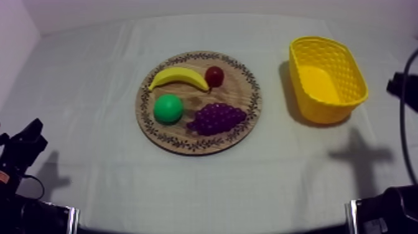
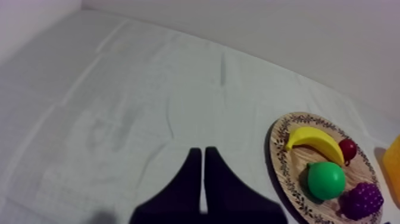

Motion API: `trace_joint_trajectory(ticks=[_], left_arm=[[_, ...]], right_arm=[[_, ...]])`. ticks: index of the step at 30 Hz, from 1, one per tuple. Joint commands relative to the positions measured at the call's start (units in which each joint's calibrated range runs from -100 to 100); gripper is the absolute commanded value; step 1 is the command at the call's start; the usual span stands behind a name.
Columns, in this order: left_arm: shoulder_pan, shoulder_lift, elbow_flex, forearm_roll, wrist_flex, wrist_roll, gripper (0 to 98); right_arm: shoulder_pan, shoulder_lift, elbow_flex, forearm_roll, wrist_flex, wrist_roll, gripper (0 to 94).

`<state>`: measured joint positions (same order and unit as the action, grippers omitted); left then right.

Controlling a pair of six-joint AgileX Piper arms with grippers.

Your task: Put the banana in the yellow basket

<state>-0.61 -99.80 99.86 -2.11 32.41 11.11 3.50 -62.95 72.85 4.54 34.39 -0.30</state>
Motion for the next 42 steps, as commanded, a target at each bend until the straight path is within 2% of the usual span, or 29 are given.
trace_joint_trajectory(ticks=[1,7,17,29,36,42], left_arm=[[0.0,0.0,0.0,-0.02,0.0,0.0,0.1],[0.0,0.0,0.0,-0.02,0.0,0.0,0.1],[0.0,0.0,0.0,-0.02,0.0,0.0,0.1],[0.0,0.0,0.0,-0.02,0.0,0.0,0.1],[0.0,0.0,0.0,-0.02,0.0,0.0,0.1],[0.0,0.0,0.0,-0.02,0.0,0.0,0.1]], right_arm=[[-0.3,14.7,-15.0,1.0,2.3,0.2,7.2],[-2.0,28.5,-31.8,4.5,7.0,-2.7,7.4],[-6.9,44.0,-51.0,7.7,13.4,-3.4,7.9],[-14.9,52.5,-59.4,4.1,18.3,6.2,8.3],[-22.6,54.7,-57.8,4.1,19.8,8.8,8.5],[-28.0,58.2,-62.0,3.8,22.5,10.7,8.6]])
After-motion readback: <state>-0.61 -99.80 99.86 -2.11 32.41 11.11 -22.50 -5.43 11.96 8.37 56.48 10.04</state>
